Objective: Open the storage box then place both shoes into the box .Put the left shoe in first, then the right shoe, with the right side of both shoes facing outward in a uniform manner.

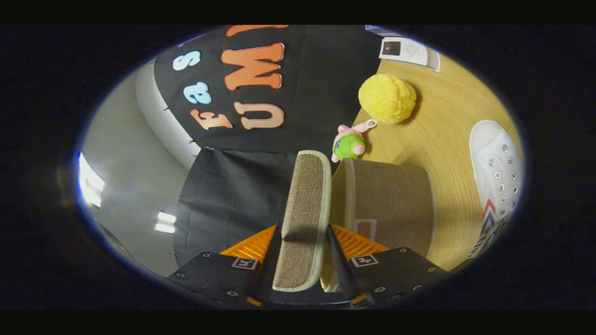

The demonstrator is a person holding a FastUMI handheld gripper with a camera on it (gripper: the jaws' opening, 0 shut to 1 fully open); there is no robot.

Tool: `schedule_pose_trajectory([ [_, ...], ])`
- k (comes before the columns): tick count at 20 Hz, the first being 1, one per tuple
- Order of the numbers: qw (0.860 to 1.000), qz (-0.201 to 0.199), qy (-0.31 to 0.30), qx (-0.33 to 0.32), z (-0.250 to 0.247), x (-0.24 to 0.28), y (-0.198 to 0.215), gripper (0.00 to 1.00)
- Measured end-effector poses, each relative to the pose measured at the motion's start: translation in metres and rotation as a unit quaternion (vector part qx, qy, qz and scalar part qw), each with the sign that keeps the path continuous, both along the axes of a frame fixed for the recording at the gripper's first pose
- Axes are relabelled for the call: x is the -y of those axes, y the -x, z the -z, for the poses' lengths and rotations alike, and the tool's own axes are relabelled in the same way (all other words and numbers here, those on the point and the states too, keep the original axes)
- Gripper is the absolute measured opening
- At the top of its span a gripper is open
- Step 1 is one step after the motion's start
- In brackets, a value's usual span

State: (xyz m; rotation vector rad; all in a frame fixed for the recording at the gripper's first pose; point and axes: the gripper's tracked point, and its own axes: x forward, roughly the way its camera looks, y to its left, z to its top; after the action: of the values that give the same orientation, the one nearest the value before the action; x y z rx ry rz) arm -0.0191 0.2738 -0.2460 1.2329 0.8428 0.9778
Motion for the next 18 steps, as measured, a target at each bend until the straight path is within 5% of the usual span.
schedule_pose_trajectory([
  [6, 0.998, -0.026, -0.014, 0.048, -0.057, -0.037, 0.014, 0.11],
  [18, 0.991, -0.01, 0.064, 0.121, -0.115, -0.131, 0.026, 0.03],
])
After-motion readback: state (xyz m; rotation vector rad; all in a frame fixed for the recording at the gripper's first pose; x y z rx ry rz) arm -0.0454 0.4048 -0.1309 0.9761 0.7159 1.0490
